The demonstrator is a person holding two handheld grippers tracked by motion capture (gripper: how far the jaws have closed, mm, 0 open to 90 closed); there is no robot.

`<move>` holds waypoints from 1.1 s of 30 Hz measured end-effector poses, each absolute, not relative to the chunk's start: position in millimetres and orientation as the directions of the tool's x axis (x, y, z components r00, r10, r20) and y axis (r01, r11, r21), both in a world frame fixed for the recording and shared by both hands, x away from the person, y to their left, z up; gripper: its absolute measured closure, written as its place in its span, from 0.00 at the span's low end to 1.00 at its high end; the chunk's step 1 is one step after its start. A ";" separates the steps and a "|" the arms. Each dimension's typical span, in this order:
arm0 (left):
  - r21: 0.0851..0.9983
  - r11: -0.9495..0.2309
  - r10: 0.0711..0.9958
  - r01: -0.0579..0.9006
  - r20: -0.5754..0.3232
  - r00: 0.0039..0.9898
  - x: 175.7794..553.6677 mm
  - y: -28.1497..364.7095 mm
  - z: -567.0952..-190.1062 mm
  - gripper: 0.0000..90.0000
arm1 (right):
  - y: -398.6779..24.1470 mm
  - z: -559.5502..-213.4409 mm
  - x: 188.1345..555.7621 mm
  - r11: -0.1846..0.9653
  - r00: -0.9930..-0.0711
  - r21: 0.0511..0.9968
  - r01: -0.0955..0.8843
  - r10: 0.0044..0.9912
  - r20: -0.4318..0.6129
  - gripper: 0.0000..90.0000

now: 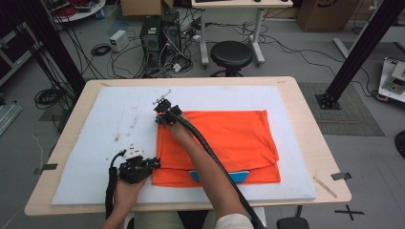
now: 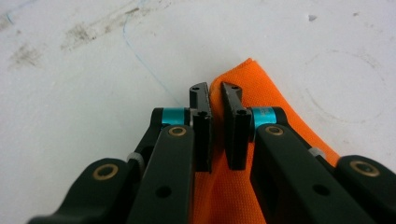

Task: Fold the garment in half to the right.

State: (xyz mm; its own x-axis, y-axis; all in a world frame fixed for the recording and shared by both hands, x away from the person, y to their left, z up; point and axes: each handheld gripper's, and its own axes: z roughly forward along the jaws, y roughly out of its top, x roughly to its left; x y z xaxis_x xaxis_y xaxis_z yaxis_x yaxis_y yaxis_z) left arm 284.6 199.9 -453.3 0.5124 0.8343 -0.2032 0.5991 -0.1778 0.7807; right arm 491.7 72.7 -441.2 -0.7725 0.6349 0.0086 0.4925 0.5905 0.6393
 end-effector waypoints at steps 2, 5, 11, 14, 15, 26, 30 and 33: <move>0.787 -0.170 0.831 0.593 -0.209 0.515 284.5 200.5 -451.5 0.93 | 69.3 -439.8 492.4 0.575 -0.770 0.651 0.494 0.637 0.022 0.94; 0.794 -0.156 0.827 0.587 -0.220 0.518 284.5 200.5 -448.3 0.93 | 62.8 -433.8 492.9 0.560 -0.769 0.668 0.491 0.639 0.030 0.94; 0.807 -0.123 0.801 0.578 -0.263 0.537 288.2 192.2 -437.4 0.93 | 47.0 -420.5 493.6 0.541 -0.763 0.686 0.487 0.646 0.032 0.94; 0.810 -0.115 0.786 0.575 -0.279 0.551 290.2 185.9 -433.2 0.93 | 36.1 -412.8 493.4 0.527 -0.757 0.697 0.487 0.652 0.036 0.94; 0.810 -0.111 0.779 0.576 -0.289 0.556 291.3 183.5 -432.1 0.93 | 31.9 -410.1 493.4 0.521 -0.755 0.701 0.487 0.655 0.039 0.94; 0.820 -0.121 0.708 0.560 -0.324 0.627 306.4 142.3 -406.5 0.93 | -26.3 -382.9 493.1 0.435 -0.715 0.755 0.491 0.696 0.064 0.94; 0.824 -0.143 0.684 0.548 -0.318 0.656 311.9 123.3 -396.6 0.93 | -52.8 -373.1 491.3 0.390 -0.688 0.776 0.495 0.721 0.077 0.94; 0.826 -0.150 0.667 0.543 -0.321 0.673 315.5 109.3 -390.6 0.93 | -74.5 -366.6 489.9 0.366 -0.668 0.786 0.498 0.740 0.079 0.94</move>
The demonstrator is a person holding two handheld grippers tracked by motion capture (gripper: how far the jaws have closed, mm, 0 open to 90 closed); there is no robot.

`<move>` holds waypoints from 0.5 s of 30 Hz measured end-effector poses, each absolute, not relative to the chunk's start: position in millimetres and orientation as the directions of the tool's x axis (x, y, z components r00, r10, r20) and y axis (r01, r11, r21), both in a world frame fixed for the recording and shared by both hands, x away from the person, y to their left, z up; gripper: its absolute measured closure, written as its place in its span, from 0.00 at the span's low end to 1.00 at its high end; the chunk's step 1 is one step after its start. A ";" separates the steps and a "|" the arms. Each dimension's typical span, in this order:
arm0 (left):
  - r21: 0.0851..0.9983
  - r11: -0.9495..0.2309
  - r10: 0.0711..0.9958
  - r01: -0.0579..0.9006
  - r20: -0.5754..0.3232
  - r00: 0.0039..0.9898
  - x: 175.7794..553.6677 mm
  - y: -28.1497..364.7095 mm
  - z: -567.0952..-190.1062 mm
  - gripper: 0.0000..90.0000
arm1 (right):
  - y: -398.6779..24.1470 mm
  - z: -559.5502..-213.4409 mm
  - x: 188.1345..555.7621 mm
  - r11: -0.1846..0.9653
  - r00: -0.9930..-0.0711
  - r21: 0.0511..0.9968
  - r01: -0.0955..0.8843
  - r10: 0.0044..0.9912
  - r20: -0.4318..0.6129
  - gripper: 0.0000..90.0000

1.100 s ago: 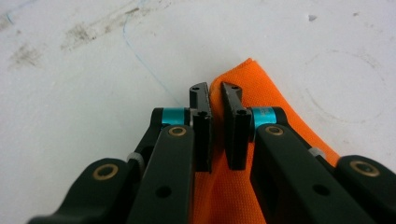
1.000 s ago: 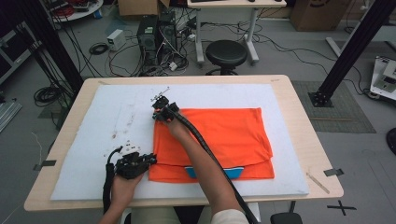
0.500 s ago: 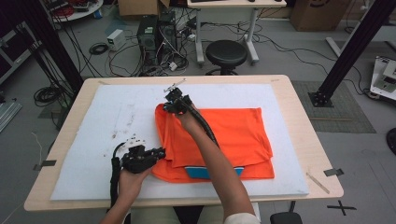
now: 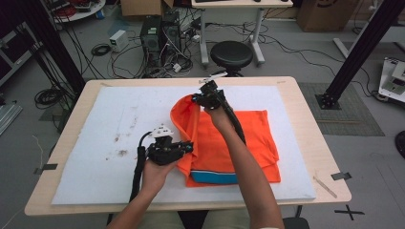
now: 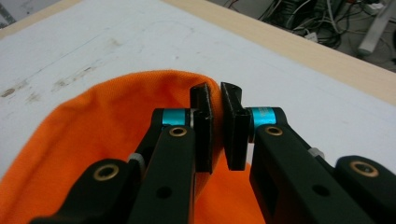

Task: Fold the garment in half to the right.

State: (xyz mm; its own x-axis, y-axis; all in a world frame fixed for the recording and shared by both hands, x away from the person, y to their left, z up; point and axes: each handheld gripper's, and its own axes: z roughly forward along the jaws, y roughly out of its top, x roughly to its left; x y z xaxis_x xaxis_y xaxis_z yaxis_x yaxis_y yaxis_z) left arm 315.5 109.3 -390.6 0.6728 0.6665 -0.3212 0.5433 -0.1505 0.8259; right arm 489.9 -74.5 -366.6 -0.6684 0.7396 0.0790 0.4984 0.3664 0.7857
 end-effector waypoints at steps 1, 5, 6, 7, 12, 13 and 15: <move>0.826 -0.160 0.662 0.540 -0.316 0.680 316.8 104.4 -388.5 0.93 | -79.3 -365.3 489.3 0.360 -0.662 0.787 0.502 0.745 0.081 0.94; 0.829 -0.183 0.638 0.529 -0.309 0.705 321.5 84.2 -380.7 0.93 | -106.8 -358.9 487.1 0.326 -0.632 0.798 0.508 0.770 0.089 0.94; 0.829 -0.187 0.633 0.527 -0.308 0.710 322.6 79.0 -379.2 0.93 | -111.4 -357.8 486.5 0.320 -0.627 0.799 0.509 0.774 0.090 0.94; 0.828 -0.194 0.625 0.526 -0.309 0.717 324.0 72.9 -377.4 0.93 | -117.2 -356.6 485.9 0.313 -0.620 0.802 0.508 0.780 0.088 0.94; 0.828 -0.209 0.598 0.520 -0.312 0.738 328.6 49.8 -372.3 0.93 | -145.9 -351.3 481.9 0.293 -0.588 0.807 0.513 0.805 0.081 0.94; 0.828 -0.213 0.594 0.519 -0.312 0.742 329.6 44.8 -371.4 0.93 | -152.0 -350.5 481.2 0.289 -0.581 0.808 0.514 0.810 0.081 0.94; 0.825 -0.216 0.578 0.522 -0.323 0.749 332.7 32.1 -369.4 0.93 | -164.0 -349.1 479.4 0.277 -0.565 0.809 0.518 0.821 0.080 0.94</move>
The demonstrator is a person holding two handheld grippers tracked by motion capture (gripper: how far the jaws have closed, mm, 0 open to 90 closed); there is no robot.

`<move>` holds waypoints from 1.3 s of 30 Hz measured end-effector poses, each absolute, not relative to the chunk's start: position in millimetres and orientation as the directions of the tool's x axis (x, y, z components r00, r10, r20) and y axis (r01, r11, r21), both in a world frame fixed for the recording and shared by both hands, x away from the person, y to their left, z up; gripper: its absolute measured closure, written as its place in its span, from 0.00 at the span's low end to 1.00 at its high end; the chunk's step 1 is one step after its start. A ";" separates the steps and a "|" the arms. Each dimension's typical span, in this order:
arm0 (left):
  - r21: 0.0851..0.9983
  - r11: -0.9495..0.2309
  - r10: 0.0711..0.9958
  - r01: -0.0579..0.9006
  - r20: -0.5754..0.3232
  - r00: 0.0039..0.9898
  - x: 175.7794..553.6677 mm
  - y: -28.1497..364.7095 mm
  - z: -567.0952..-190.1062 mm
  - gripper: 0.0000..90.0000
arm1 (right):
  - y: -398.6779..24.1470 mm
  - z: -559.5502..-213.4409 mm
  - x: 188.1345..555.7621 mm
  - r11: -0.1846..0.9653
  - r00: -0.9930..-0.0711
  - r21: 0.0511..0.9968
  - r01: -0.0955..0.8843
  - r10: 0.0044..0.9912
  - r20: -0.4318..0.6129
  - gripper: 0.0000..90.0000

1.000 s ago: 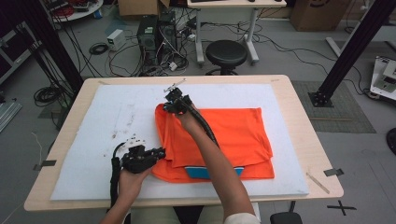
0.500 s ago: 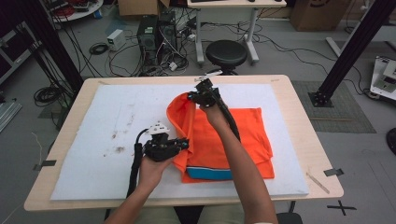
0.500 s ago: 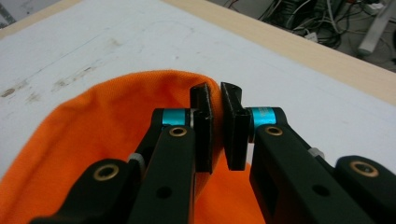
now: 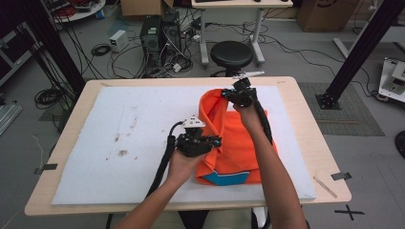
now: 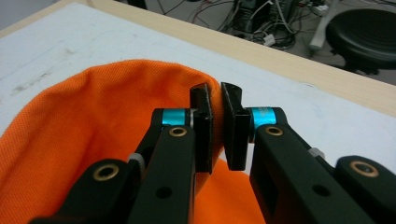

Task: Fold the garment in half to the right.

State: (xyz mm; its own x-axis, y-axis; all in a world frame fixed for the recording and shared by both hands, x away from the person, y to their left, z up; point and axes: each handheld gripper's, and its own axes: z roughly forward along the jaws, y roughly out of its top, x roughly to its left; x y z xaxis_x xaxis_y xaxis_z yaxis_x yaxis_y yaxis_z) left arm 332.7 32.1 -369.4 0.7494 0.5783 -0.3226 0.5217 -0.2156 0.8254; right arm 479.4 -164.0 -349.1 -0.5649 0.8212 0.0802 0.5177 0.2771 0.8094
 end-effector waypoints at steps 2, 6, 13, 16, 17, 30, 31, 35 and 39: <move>0.823 -0.220 0.566 0.523 -0.329 0.756 334.9 24.0 -368.4 0.93 | -177.8 -348.2 477.8 0.263 -0.547 0.813 0.520 0.833 0.080 0.94; 0.814 -0.254 0.543 0.523 -0.327 0.773 340.2 -0.4 -367.7 0.93 | -199.8 -349.5 475.9 0.237 -0.516 0.815 0.529 0.852 0.087 0.94; 0.800 -0.304 0.515 0.518 -0.319 0.796 345.3 -39.3 -372.2 0.93 | -233.4 -359.6 472.6 0.206 -0.474 0.812 0.546 0.875 0.096 0.94; 0.793 -0.316 0.509 0.522 -0.323 0.798 347.1 -53.6 -377.0 0.93 | -244.9 -365.1 472.1 0.198 -0.460 0.808 0.555 0.882 0.100 0.94; 0.791 -0.320 0.507 0.521 -0.322 0.800 347.8 -57.2 -378.8 0.93 | -249.1 -367.2 472.0 0.195 -0.457 0.808 0.556 0.884 0.102 0.94; 0.767 -0.372 0.500 0.523 -0.310 0.809 352.1 -88.5 -399.3 0.92 | -273.4 -389.8 471.6 0.184 -0.418 0.792 0.582 0.903 0.097 0.93; 0.766 -0.367 0.500 0.527 -0.315 0.807 351.9 -90.3 -400.8 0.92 | -274.7 -392.0 471.6 0.178 -0.412 0.790 0.587 0.906 0.102 0.93; 0.770 -0.370 0.493 0.520 -0.312 0.812 352.1 -91.6 -405.8 0.79 | -277.7 -395.6 471.1 0.180 -0.402 0.785 0.593 0.911 0.094 0.93; 0.803 -0.327 0.532 0.499 -0.281 0.799 352.6 -71.5 -406.0 0.61 | -283.0 -396.9 469.4 0.180 -0.384 0.776 0.604 0.920 0.085 0.87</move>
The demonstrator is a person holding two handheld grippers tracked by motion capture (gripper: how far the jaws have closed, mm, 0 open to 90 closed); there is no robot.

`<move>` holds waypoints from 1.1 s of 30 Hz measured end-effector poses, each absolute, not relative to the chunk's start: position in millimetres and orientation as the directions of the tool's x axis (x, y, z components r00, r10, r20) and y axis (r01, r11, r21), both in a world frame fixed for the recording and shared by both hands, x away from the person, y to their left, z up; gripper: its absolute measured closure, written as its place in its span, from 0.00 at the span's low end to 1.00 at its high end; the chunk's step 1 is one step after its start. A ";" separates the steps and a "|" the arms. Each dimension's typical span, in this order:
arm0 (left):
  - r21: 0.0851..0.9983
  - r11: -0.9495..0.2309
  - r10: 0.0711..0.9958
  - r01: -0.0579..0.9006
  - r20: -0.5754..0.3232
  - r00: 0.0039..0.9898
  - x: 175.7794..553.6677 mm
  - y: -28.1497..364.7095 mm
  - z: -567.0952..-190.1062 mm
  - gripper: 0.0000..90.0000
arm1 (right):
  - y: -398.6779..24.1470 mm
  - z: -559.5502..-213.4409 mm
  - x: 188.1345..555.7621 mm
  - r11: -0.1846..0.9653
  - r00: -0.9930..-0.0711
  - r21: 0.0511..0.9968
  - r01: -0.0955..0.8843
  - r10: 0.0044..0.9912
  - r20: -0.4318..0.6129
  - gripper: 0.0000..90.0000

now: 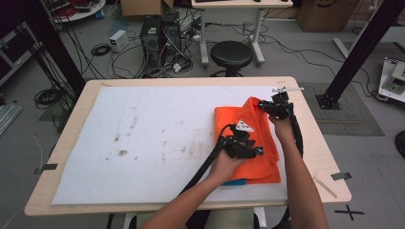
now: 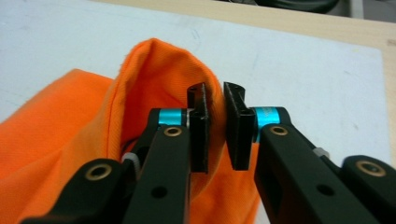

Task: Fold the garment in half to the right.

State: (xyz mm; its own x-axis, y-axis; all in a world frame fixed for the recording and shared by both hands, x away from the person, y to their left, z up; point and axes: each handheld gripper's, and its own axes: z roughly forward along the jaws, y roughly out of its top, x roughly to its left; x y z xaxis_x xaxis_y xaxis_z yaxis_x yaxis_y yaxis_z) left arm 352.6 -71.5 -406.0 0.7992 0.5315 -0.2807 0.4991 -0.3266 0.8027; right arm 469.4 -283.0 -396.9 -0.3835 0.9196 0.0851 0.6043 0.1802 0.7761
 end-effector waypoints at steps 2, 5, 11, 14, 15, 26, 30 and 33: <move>0.817 -0.303 0.545 0.491 -0.274 0.792 354.6 -52.4 -409.2 0.53 | -287.0 -397.1 466.9 0.174 -0.370 0.774 0.608 0.925 0.082 0.85; 0.844 -0.260 0.562 0.470 -0.263 0.784 356.1 -26.1 -415.1 0.43 | -292.8 -395.2 462.8 0.173 -0.352 0.778 0.604 0.934 0.066 0.79; 0.881 -0.213 0.650 0.422 -0.195 0.735 357.5 23.1 -418.3 0.26 | -295.7 -384.6 454.2 0.182 -0.358 0.798 0.575 0.933 0.045 0.75; 0.891 -0.183 0.672 0.415 -0.195 0.714 359.9 48.7 -420.1 0.26 | -290.7 -383.5 451.9 0.201 -0.378 0.795 0.572 0.925 0.039 0.75; 0.894 -0.175 0.680 0.412 -0.193 0.708 360.7 57.0 -420.9 0.26 | -288.0 -384.8 451.6 0.207 -0.389 0.793 0.573 0.920 0.040 0.74; 0.901 -0.123 0.753 0.416 -0.189 0.630 370.1 133.2 -426.0 0.26 | -266.8 -413.7 441.1 0.271 -0.453 0.716 0.644 0.889 0.071 0.74; 0.892 -0.124 0.776 0.435 -0.186 0.603 371.2 152.8 -428.9 0.26 | -267.1 -421.6 434.8 0.304 -0.486 0.686 0.661 0.870 0.082 0.95; 0.890 -0.120 0.791 0.440 -0.182 0.584 373.7 169.5 -429.6 0.26 | -270.2 -418.0 429.1 0.312 -0.494 0.699 0.644 0.867 0.067 0.99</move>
State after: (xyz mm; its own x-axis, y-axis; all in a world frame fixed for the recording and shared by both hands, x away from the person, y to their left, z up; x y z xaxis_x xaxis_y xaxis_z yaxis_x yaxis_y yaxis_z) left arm 373.7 169.5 -429.6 0.5845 0.7908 -0.1818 0.4395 -0.1202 0.8901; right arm 429.1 -270.2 -418.0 -0.4937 0.8670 0.0674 0.6437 0.3121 0.6988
